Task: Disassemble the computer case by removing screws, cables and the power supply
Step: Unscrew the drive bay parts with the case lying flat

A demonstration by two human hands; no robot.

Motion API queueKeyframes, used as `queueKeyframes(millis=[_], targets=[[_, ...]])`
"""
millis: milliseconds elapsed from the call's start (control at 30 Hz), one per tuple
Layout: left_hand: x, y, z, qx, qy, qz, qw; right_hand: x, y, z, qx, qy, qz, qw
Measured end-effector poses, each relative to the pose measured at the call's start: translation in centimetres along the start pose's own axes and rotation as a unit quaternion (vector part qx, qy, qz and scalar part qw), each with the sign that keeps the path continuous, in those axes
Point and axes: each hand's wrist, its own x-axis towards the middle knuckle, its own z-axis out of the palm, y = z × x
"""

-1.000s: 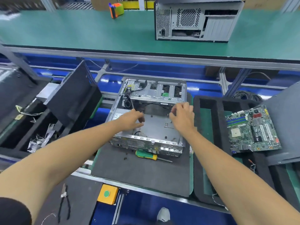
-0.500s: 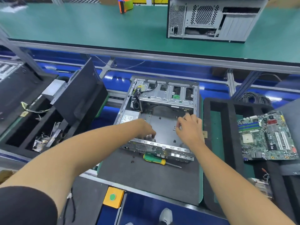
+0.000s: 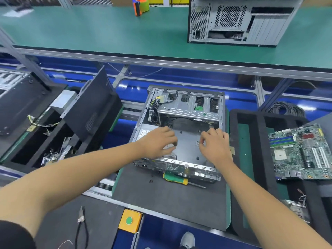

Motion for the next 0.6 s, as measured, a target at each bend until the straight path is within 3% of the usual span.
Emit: queueKeyframes(millis=[100, 167, 233, 467, 600], targets=[[-1.5, 3.1, 1.1, 0.06, 0.091, 0.123, 0.986, 0.0, -0.1, 0.0, -0.006, 0.001, 0.002, 1.0], [-2.0, 4.5, 2.2, 0.15, 0.1, 0.265, 0.947, -0.1, -0.1, 0.0, -0.011, 0.003, 0.004, 1.0], [-2.6, 5.1, 3.7, 0.201, 0.104, 0.338, 0.914, -0.1, -0.1, 0.0, -0.011, -0.001, 0.008, 1.0], [-2.8, 8.3, 9.0, 0.264, -0.048, 0.29, 0.919, -0.2, -0.4, -0.2, -0.018, -0.009, 0.011, 1.0], [-2.5, 9.7, 10.6, 0.249, -0.071, 0.26, 0.93, -0.2, -0.3, -0.2, -0.031, -0.002, 0.007, 0.999]])
